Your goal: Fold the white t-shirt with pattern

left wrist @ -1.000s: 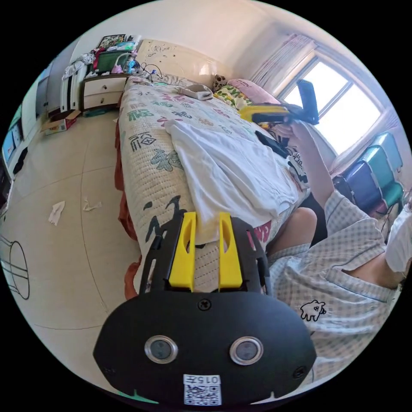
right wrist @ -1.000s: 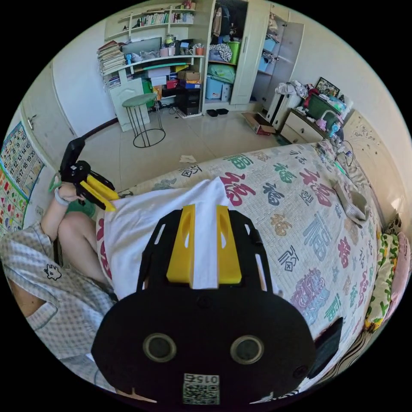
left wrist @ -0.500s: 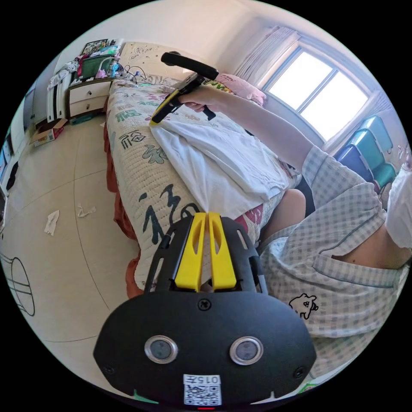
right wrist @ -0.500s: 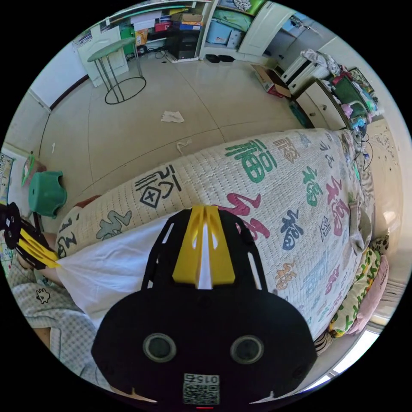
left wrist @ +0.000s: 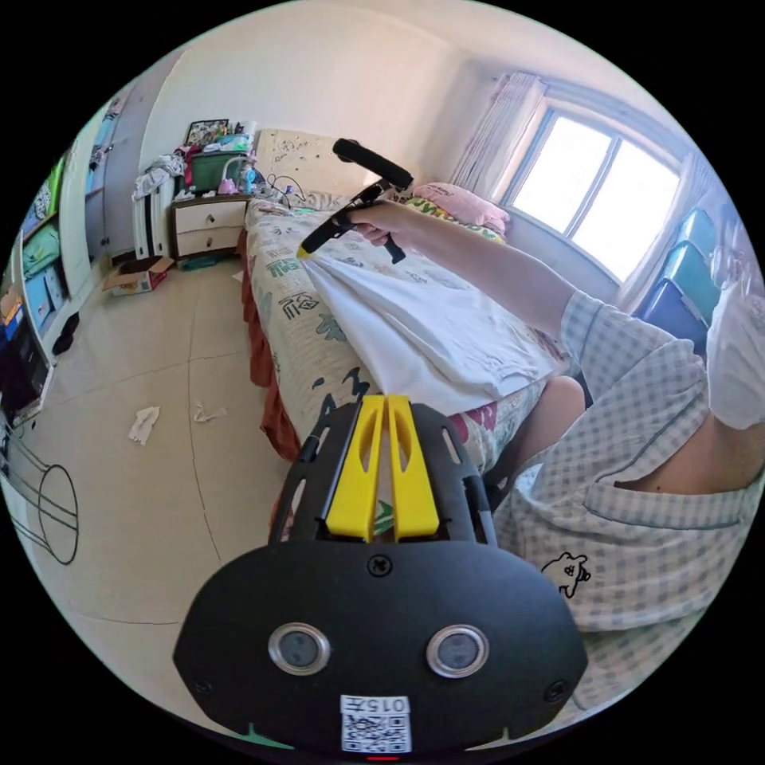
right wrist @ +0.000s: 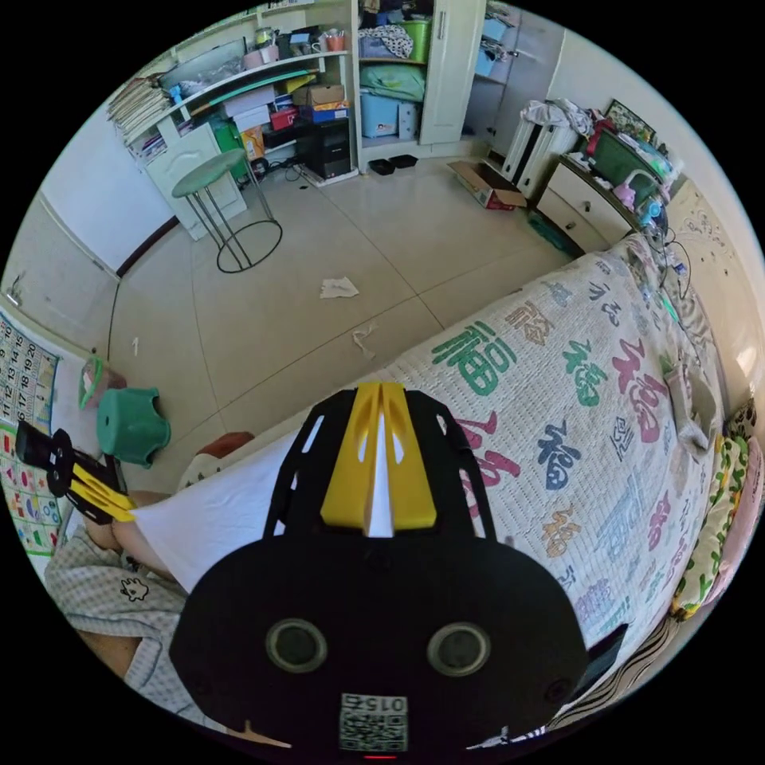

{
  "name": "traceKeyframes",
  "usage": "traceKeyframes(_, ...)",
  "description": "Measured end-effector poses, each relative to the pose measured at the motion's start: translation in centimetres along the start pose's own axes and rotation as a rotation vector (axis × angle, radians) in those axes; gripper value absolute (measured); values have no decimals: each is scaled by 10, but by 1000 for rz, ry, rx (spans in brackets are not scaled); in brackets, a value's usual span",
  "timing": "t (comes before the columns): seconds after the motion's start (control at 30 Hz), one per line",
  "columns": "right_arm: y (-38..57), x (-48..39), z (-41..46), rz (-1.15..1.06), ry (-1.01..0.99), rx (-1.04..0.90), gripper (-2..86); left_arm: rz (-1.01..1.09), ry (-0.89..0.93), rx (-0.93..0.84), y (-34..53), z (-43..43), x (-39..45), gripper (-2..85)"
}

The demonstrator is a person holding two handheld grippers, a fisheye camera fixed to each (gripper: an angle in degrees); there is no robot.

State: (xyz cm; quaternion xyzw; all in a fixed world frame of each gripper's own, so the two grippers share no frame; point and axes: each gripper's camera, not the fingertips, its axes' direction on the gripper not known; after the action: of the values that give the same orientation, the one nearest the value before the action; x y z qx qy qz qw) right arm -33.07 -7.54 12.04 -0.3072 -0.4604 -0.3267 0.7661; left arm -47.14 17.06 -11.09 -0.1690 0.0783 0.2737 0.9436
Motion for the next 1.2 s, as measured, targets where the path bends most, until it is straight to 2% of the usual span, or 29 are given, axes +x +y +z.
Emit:
traceKeyframes(0.17,39,26,-85,20,-108,151,-10,79,98,225,18,-38,18,-8)
traceKeyframes(0.4,154,105,-220,116,-165,360,-11,264,226,261,-14,-4,82,-8)
traceKeyframes(0.6,300,209,-303,290,-185,480,-10,365,390,181,-53,76,147,-7)
traceKeyframes(0.83,460,334,-310,585,-233,464,-10,411,535,-3,-65,266,243,-7)
traceKeyframes(0.97,509,373,-300,672,-283,444,-10,424,473,-152,-48,356,278,-5)
traceKeyframes(1.2,548,390,-307,727,-198,418,-3,479,368,-217,-25,388,299,37)
